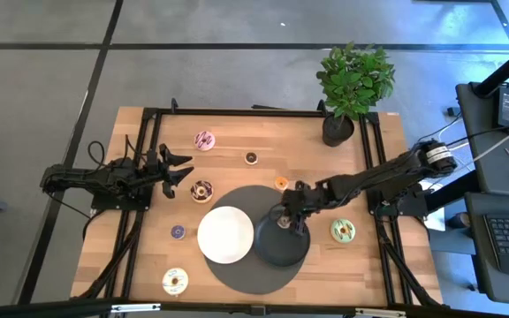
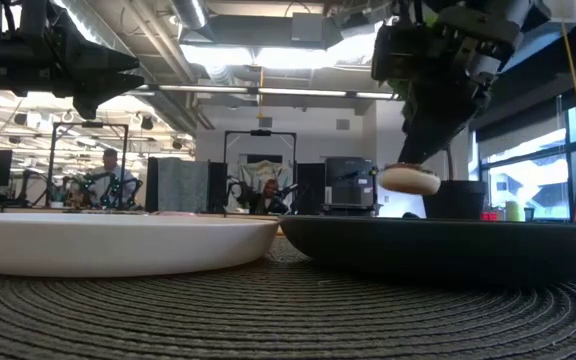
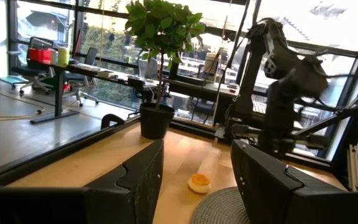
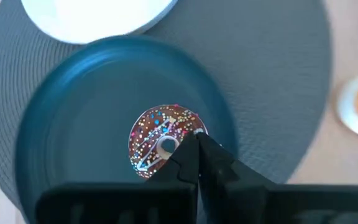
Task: Pick & Place donuts
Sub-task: Put the small brown donut on the black plate, then put the small yellow donut on the black plate
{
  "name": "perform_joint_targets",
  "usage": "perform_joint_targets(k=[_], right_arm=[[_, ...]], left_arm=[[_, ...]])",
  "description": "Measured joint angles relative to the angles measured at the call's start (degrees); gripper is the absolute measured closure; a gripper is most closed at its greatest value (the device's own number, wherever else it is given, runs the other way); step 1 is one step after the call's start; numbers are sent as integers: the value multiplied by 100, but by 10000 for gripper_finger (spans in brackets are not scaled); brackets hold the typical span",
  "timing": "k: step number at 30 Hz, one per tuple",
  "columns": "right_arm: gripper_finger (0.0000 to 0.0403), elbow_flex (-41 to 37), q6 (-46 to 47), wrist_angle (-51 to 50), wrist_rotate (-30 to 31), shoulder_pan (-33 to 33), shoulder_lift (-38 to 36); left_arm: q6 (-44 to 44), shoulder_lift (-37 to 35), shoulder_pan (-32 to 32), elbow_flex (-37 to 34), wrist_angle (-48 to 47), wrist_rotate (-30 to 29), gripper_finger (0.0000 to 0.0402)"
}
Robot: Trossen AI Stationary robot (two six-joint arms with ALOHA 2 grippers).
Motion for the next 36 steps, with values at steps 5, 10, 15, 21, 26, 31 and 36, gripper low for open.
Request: perform_joint_targets(k=[5, 10, 15, 21, 26, 31, 36], right_arm=[[401, 605, -290, -682, -13, 200, 590], [400, 874, -390, -764, 23, 260, 1041], [399, 903, -270, -710, 30, 301, 1183], [397, 903, -264, -696, 34, 322, 1183], [371, 903, -298, -698, 34, 323, 1183], [318, 903, -261, -703, 34, 321, 1183], [282, 925, -305, -1064, 24, 238, 842]], left_arm=[[4, 0, 1, -1, 0, 0, 219], [7, 0, 0, 0, -4, 2, 219], [15, 0, 2, 0, -24, 2, 219], [17, 7, 1, 0, -50, 1, 220], [15, 9, 0, 0, -50, 2, 217], [15, 9, 1, 0, -50, 2, 218], [9, 11, 0, -2, -50, 2, 219]])
